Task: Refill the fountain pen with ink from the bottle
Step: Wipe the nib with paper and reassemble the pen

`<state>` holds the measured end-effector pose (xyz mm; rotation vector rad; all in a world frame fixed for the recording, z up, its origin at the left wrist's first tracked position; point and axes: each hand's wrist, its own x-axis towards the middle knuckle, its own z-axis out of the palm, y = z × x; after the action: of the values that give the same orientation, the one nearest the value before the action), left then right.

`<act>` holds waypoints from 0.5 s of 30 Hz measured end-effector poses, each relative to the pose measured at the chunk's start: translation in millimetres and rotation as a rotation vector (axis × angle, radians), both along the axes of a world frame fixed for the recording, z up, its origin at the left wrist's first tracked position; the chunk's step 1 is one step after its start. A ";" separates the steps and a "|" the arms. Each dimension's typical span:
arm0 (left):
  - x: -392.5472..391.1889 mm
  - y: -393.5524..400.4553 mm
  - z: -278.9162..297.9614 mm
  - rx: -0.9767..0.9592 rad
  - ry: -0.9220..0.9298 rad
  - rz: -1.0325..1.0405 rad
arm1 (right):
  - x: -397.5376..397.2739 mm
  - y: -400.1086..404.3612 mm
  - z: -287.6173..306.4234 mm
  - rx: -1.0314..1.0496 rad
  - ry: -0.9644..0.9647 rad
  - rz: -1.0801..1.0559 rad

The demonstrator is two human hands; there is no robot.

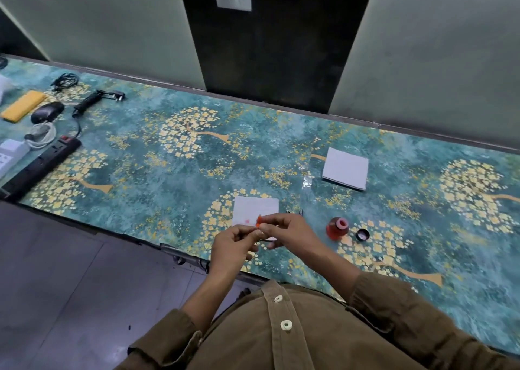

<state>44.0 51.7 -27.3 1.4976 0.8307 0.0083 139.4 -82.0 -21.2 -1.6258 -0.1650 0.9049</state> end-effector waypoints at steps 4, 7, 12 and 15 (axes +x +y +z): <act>11.7 -25.3 -2.7 0.027 0.014 -0.224 | -8.3 -37.6 -4.7 -0.013 0.079 -0.191; 23.1 -40.2 -3.5 0.063 0.020 -0.420 | -13.2 -62.3 -7.9 -0.053 0.026 -0.299; 55.8 -43.3 -11.1 0.309 0.050 -0.556 | -16.9 -104.1 -7.9 -0.130 -0.045 -0.549; 76.5 -43.0 -19.1 0.660 0.037 -0.748 | -23.6 -125.3 -9.6 -0.125 -0.022 -0.636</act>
<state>120.5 8.7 -46.4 2.3675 0.2453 -0.3283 115.8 -207.3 -30.8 -1.6552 0.3845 0.4109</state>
